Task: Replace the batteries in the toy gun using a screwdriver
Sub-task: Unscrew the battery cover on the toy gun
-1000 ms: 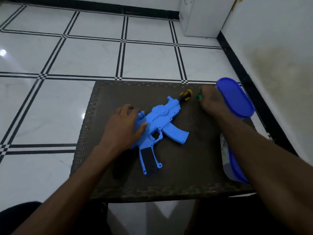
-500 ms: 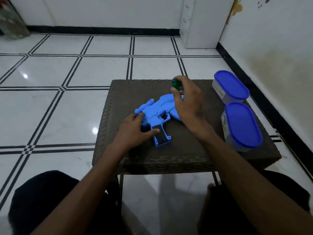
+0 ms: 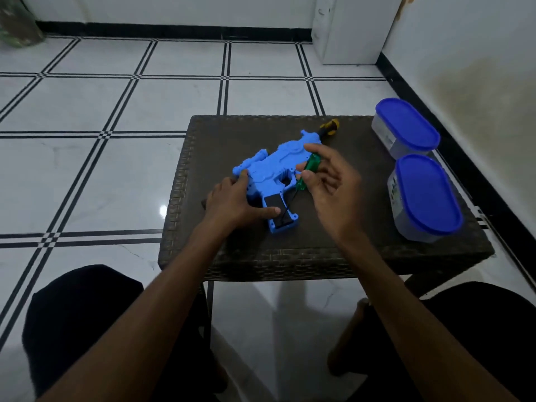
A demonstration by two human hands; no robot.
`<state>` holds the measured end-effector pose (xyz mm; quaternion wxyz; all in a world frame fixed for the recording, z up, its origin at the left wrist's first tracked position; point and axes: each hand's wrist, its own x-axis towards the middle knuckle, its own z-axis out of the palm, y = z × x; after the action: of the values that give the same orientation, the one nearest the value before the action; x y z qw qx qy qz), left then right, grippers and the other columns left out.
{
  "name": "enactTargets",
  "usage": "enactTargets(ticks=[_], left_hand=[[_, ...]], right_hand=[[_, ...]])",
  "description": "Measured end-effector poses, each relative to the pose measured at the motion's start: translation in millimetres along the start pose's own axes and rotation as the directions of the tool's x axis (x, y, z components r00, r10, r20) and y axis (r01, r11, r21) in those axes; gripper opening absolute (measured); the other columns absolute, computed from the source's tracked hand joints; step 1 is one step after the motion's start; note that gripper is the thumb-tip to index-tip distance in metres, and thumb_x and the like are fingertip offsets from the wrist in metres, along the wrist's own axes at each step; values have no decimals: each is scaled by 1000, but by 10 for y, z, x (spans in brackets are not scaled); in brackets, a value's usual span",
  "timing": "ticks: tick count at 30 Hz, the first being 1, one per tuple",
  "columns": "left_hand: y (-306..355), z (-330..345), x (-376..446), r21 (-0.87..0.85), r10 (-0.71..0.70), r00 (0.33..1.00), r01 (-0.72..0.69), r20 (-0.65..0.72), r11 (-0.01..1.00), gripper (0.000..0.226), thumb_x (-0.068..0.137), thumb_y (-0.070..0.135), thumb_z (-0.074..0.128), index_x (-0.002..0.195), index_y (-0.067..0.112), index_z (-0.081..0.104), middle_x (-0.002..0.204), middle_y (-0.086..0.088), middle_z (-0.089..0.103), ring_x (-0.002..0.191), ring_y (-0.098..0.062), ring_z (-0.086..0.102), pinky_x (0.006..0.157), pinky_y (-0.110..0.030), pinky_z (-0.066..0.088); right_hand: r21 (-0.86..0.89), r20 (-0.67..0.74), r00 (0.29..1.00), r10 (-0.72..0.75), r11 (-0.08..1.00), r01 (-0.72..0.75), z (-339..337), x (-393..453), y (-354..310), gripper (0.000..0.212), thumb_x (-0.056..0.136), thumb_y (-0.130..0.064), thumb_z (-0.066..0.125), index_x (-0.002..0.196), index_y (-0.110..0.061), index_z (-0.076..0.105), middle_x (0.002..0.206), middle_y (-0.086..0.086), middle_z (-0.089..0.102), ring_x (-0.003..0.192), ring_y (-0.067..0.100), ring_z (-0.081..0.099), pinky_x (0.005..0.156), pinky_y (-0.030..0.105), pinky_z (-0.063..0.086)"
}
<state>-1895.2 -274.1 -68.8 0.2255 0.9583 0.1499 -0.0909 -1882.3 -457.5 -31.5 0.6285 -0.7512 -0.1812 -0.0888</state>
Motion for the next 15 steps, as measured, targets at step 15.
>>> enactTargets(ticks=[15], left_hand=[[49,2,19,-5,-14,1000,14,-1,1000,120,65,72,67,153,22,4,152,-14,26,138,-35,25,111,-47,24]], right_hand=[[-22,207,970,-126,991,133,-10,-17,-71,36,91,6,60,122,-11,64,108,5,71,105,7,68,88,21,54]])
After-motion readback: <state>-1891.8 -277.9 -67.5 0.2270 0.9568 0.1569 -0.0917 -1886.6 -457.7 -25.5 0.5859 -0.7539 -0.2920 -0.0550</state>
